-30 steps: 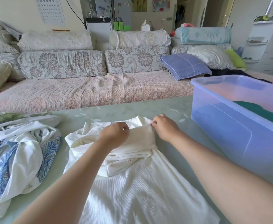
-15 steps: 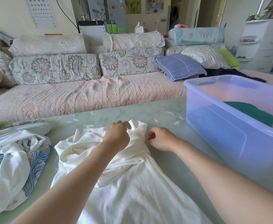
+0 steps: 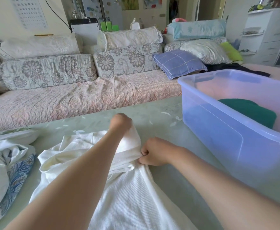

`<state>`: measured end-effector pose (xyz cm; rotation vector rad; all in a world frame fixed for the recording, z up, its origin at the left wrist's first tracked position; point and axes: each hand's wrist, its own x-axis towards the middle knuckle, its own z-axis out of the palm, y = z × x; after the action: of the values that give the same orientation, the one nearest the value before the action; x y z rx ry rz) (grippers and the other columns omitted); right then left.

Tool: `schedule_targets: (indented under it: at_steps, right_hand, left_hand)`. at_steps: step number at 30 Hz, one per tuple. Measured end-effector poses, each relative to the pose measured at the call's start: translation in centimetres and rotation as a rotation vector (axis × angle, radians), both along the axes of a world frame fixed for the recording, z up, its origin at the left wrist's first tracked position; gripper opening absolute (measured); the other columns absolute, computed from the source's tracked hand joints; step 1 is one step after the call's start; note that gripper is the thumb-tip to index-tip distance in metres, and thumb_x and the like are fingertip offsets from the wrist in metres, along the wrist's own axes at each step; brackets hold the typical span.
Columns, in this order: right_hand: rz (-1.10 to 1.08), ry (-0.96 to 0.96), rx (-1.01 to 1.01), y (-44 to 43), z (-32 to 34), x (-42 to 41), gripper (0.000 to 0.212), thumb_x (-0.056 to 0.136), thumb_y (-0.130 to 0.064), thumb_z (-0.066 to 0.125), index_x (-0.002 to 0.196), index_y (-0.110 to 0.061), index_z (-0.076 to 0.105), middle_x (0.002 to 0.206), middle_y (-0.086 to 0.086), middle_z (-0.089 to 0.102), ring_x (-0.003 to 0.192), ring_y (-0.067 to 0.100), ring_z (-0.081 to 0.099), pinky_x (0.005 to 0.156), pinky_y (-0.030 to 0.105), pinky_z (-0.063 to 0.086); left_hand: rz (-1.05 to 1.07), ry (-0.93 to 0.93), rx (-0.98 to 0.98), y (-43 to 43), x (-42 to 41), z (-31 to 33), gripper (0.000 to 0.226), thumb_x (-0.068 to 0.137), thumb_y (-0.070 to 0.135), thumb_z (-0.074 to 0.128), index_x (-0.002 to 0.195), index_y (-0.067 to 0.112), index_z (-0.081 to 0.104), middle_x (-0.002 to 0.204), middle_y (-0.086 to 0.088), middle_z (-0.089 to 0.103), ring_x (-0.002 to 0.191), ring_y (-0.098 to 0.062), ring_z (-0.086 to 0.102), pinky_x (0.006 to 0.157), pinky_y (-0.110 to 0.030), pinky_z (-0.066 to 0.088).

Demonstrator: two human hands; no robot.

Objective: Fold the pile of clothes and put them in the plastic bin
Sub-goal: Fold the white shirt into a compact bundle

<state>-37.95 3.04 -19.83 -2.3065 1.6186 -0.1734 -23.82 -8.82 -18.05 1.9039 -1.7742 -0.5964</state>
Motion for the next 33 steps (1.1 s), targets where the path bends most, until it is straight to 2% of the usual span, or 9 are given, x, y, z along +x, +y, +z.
schedule_targets:
  at_steps: [6,9,12,15,17,21,25,28,33]
  right_hand:
    - [-0.1,0.003,0.069,-0.1,0.0,-2.3,0.044,0.082,-0.042,0.064,0.056,-0.015,0.04,0.058,0.0,0.041,0.057,0.02,0.039,0.052,0.032,0.027]
    - [-0.131,0.054,-0.039,0.1,-0.2,-2.3,0.032,0.077,-0.049,0.065,0.073,-0.022,0.05,0.073,-0.009,0.053,0.069,0.017,0.051,0.057,0.03,0.034]
    - [-0.049,-0.033,-0.149,0.4,0.2,-1.8,0.031,0.076,-0.037,0.067,0.096,-0.032,0.044,0.085,-0.013,0.048,0.079,0.016,0.051,0.066,0.03,0.036]
    - [0.033,-0.033,-0.109,0.6,0.3,-0.8,0.03,0.076,-0.017,0.061,0.1,-0.035,0.053,0.1,-0.011,0.055,0.09,0.018,0.056,0.072,0.029,0.042]
    - [0.022,0.038,-0.069,0.7,0.4,-0.1,0.025,0.078,-0.018,0.059,0.097,-0.035,0.058,0.106,-0.01,0.061,0.098,0.018,0.059,0.076,0.029,0.044]
    - [-0.056,0.159,-0.002,0.9,2.1,1.2,0.015,0.079,-0.026,0.056,0.091,-0.036,0.061,0.111,-0.009,0.067,0.105,0.019,0.061,0.078,0.028,0.043]
    - [-0.097,0.113,-0.218,0.7,3.2,4.0,0.015,0.086,-0.025,0.05,0.078,-0.026,0.062,0.11,-0.001,0.066,0.106,0.025,0.059,0.081,0.03,0.043]
    - [-0.017,0.083,-0.316,-0.3,2.3,6.7,0.025,0.091,-0.018,0.049,0.108,-0.027,0.066,0.121,0.002,0.056,0.119,0.025,0.049,0.094,0.034,0.039]
    - [0.071,0.157,-0.142,-1.5,0.8,10.0,0.055,0.093,-0.012,0.047,0.145,-0.027,0.043,0.147,0.002,0.042,0.138,0.025,0.036,0.11,0.039,0.033]
  left_hand:
    - [0.029,0.062,-0.009,-0.7,1.0,-0.1,0.03,0.099,0.018,0.047,0.113,0.0,0.067,0.107,-0.02,0.069,0.1,-0.036,0.065,0.081,-0.034,0.051]
    - [-0.032,0.019,-0.069,-0.1,0.4,-1.1,0.024,0.098,0.016,0.047,0.119,0.009,0.056,0.105,-0.014,0.066,0.098,-0.034,0.062,0.074,-0.033,0.048]
    - [-0.11,-0.034,-0.179,0.4,1.1,-1.3,0.014,0.099,0.019,0.041,0.112,0.02,0.048,0.094,-0.009,0.065,0.083,-0.031,0.061,0.068,-0.038,0.051]
    - [-0.246,-0.186,-0.351,2.0,3.4,-1.1,0.016,0.097,0.013,0.04,0.102,0.021,0.052,0.097,-0.002,0.054,0.08,-0.026,0.054,0.069,-0.036,0.045]
    - [-0.327,-0.275,-0.389,3.4,5.8,-1.0,0.021,0.092,0.006,0.043,0.095,0.023,0.054,0.097,0.0,0.054,0.082,-0.026,0.054,0.073,-0.038,0.047]
    - [-0.306,-0.323,-0.27,6.1,11.5,-0.4,0.024,0.082,0.003,0.046,0.08,0.027,0.051,0.087,0.005,0.057,0.079,-0.024,0.056,0.07,-0.036,0.049]
    - [-0.194,-0.341,-0.053,9.2,16.7,0.6,0.01,0.075,0.028,0.048,0.075,0.03,0.059,0.078,0.007,0.062,0.07,-0.017,0.058,0.065,-0.029,0.047]
    - [-0.208,-0.353,-0.009,10.9,19.7,0.2,0.016,0.083,0.028,0.048,0.081,0.036,0.062,0.084,0.009,0.064,0.075,-0.014,0.061,0.069,-0.03,0.052]
    - [-0.312,-0.426,0.051,12.0,21.6,0.4,0.045,0.081,0.055,0.037,0.103,0.029,0.067,0.102,0.003,0.057,0.1,-0.018,0.053,0.086,-0.032,0.042]
